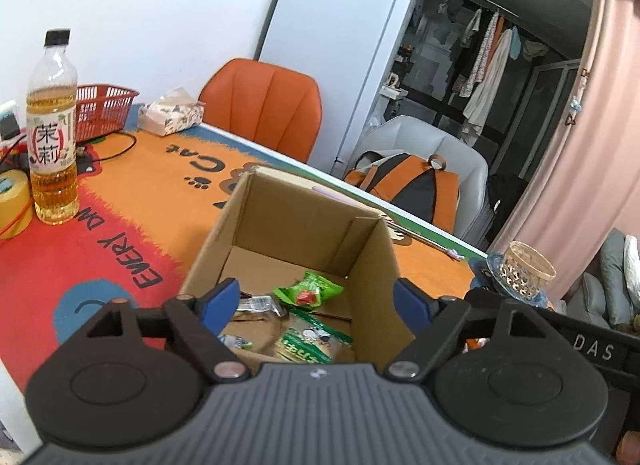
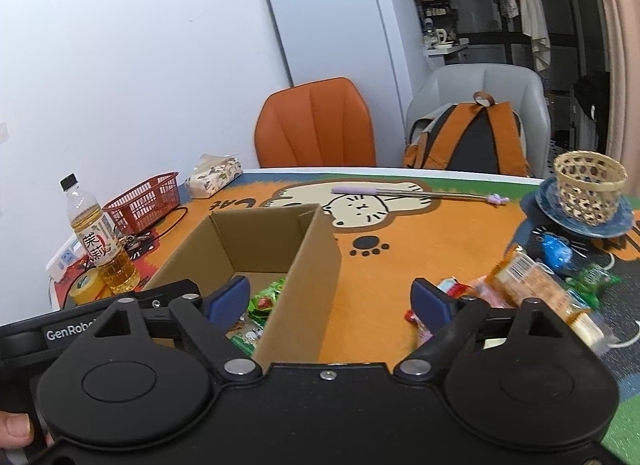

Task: Organize snacks
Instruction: 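Carry both snacks over the box and open both grippers to drop them, then move both grippers back from the box toward the snack pile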

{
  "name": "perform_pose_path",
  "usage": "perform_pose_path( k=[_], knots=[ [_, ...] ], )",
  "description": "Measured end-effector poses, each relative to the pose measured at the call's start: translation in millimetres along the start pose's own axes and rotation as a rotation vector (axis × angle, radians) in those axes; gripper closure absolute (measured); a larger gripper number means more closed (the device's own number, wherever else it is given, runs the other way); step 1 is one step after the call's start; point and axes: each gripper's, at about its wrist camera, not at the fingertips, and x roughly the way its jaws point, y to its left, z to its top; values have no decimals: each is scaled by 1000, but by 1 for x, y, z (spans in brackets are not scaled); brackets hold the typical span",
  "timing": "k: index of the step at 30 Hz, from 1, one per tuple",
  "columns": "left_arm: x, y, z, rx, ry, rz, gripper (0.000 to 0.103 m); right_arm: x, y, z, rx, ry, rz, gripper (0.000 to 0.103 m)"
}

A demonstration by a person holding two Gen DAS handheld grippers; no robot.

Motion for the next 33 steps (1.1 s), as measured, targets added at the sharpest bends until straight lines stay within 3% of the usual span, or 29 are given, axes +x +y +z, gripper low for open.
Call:
perform_pose_path(
  k=[3,33],
  knots=[
    [-4,-8,-4,29,-11,12,12,-7,-8,-2,21,-10,-18,0],
    [-11,-56,-33,105,17,-30,10,-46,-75,-28,124,-22,-128,0]
  ],
)
